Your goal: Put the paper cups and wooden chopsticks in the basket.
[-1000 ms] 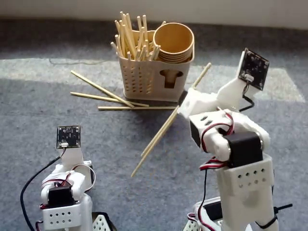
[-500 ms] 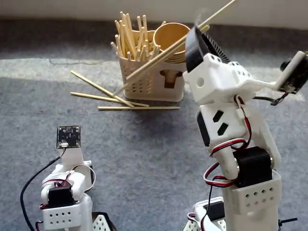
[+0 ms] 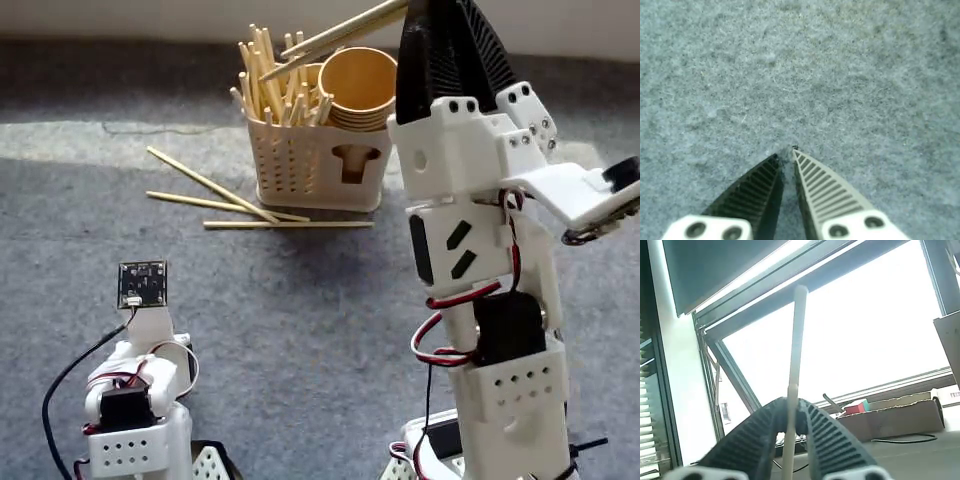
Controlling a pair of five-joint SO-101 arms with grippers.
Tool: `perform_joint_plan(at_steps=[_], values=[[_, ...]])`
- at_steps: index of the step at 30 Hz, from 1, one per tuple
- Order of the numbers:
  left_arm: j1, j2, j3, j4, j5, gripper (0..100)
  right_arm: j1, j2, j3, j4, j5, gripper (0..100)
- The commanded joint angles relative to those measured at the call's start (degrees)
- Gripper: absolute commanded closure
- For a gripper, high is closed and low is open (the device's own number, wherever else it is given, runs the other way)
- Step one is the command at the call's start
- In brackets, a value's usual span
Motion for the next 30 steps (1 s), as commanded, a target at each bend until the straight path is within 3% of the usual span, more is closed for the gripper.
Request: perform_joint_plan(at_steps=[1,8,15,26,30], values=[[-0.31,-0.48,1.1,0.18,-0.26,99,0.57,3.12,0.04,-4.97,0.88,99.3],[-0.31,-0.48,1.1,0.18,-0.26,99,0.31,13.85,-0.13,-5.58,12.4,99.3],[-0.31,-0.48,1.1,0.18,-0.26,99,0.48,20.18,-0.04,-11.47,13.36,99.3],[-0.31,-0.48,1.1,0.18,-0.26,99,-0.04,24.66,-0.04,-11.56,13.54,99.3],[-0.31,-0.48,1.1,0.18,-0.26,99,-3.47,25.63,0.31,-11.47,22.51,99.3]])
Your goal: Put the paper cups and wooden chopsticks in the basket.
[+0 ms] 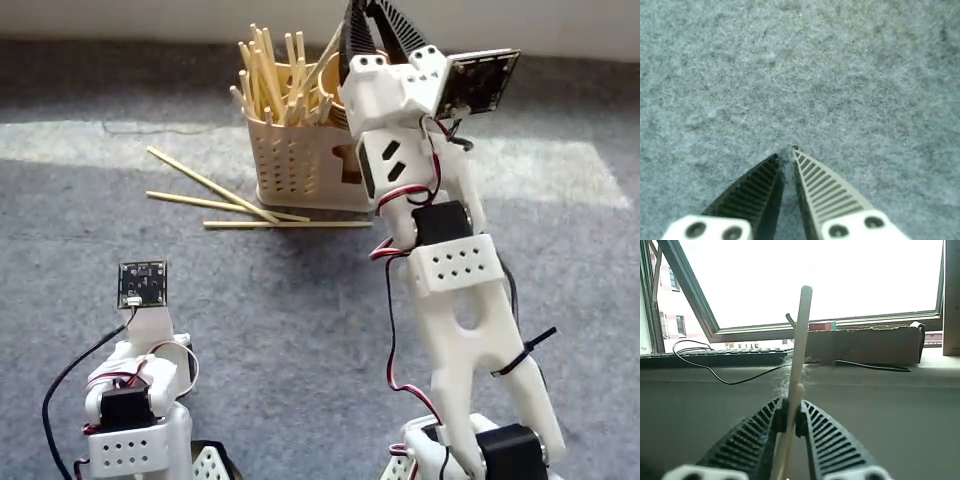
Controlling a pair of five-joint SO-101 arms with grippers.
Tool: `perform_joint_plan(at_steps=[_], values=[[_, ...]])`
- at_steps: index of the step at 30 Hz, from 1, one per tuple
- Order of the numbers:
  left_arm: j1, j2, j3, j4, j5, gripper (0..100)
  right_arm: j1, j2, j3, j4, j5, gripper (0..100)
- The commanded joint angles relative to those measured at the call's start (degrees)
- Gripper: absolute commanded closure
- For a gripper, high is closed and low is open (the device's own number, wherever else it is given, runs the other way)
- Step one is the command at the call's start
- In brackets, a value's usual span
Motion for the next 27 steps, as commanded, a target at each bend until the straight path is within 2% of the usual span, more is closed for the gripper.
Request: perform_joint_plan(at_steps=[1,4,14,21,27], values=[[-0.31,-0.48,1.1,0.18,-0.26,99,-4.53,0.22,-0.13,-1.71,8.88,99.3],[-0.31,-0.48,1.1,0.18,-0.26,99,-8.04,1.45,0.13,-1.71,14.15,99.3],[-0.31,-0.48,1.1,0.18,-0.26,99,-11.21,3.21,1.27,-1.1,14.59,99.3],[-0.31,-0.48,1.1,0.18,-0.26,99,-11.47,4.18,0.84,14.29,14.51,99.3],[-0.31,-0.48,1.1,0.18,-0.26,99,-11.38,10.42,-1.27,15.96,14.68,99.3]])
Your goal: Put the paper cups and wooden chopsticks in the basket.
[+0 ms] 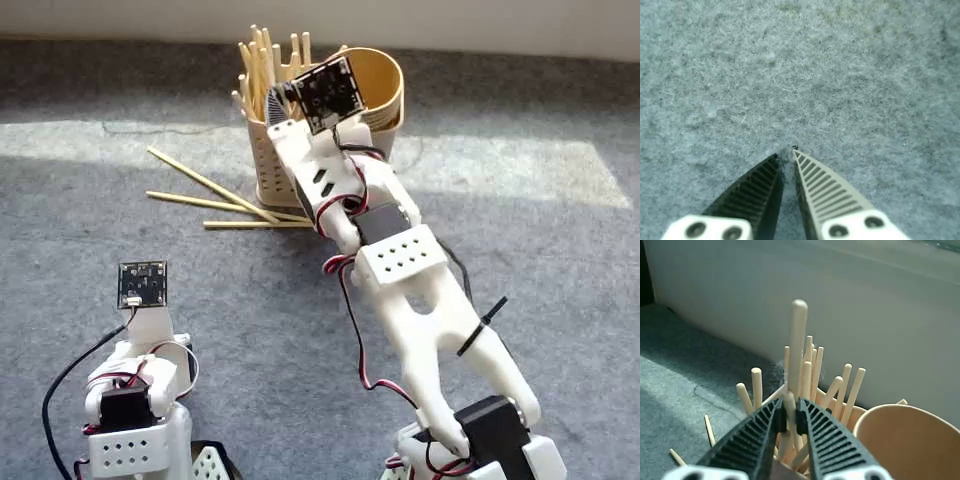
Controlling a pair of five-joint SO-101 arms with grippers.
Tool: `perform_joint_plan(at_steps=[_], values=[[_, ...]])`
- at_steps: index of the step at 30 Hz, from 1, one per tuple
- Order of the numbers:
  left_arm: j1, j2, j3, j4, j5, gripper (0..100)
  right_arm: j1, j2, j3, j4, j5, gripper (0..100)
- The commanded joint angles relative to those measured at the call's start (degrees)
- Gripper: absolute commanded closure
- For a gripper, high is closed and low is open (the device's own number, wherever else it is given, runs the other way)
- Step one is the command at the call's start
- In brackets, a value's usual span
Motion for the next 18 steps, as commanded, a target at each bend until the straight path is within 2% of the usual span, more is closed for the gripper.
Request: perform_joint_plan(at_steps=[1,6,15,18], values=[[-0.31,-0.48,1.1,0.18,-0.26,99,-0.57,3.12,-3.38,0.57,0.62,99.3],[-0.31,-0.48,1.1,0.18,-0.26,99,-0.4,8.04,-6.9,0.57,0.62,98.9],[-0.31,-0.48,1.1,0.18,-0.26,99,-0.4,4.09,-6.99,0.66,0.62,98.8],[-0.31,-0.48,1.1,0.18,-0.26,99,-0.4,1.98,-6.9,0.66,0.62,93.7]])
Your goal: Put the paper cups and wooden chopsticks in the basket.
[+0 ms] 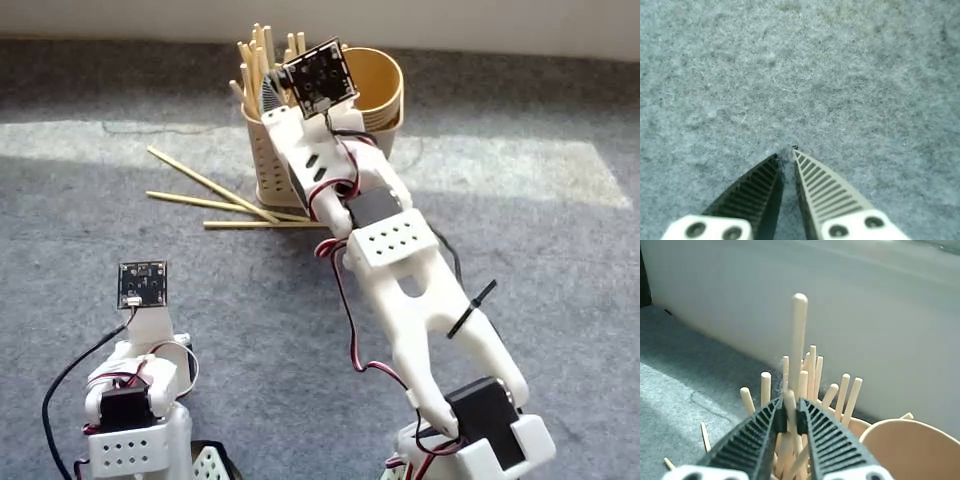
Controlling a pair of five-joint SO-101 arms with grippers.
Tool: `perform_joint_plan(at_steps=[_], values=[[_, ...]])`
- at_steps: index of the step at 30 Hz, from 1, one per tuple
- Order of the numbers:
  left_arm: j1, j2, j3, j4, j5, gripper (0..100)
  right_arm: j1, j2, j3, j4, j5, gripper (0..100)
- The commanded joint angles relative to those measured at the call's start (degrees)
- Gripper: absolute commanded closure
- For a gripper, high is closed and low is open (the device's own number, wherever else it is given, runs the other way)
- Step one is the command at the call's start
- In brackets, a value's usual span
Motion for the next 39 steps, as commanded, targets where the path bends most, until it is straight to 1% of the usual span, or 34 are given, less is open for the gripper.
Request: perform_joint_plan(at_steps=[1,3,5,8,13,16,19,24,25,34,39], values=[[-0.31,-0.48,1.1,0.18,-0.26,99,-0.48,-4.35,-0.66,0.22,0.44,89.9],[-0.31,-0.48,1.1,0.18,-0.26,99,-0.48,-5.85,-0.13,0.92,0.26,82.5],[-0.31,-0.48,1.1,0.18,-0.26,99,-0.66,-7.25,0.31,3.47,0.26,78.4],[-0.31,-0.48,1.1,0.18,-0.26,99,-0.84,-9.36,0.22,6.29,0.26,78.3],[-0.31,-0.48,1.1,0.18,-0.26,99,-0.84,-14.9,0.66,6.99,0.26,78.5],[-0.31,-0.48,1.1,0.18,-0.26,99,-2.15,-19.38,0.84,8.66,0.18,78.6],[-0.31,-0.48,1.1,0.18,-0.26,99,-4.44,-23.78,0.66,14.29,0.18,82.4],[-0.31,-0.48,1.1,0.18,-0.26,99,-7.96,-30.2,0.75,17.27,0.18,98.4],[-0.31,-0.48,1.1,0.18,-0.26,99,-8.04,-31.08,0.75,17.71,0.26,99.8],[-0.31,-0.48,1.1,0.18,-0.26,99,-7.69,-33.71,0.84,24.31,0.18,99.3],[-0.31,-0.48,1.1,0.18,-0.26,99,-5.23,-33.8,0.84,32.48,0.18,99.3]])
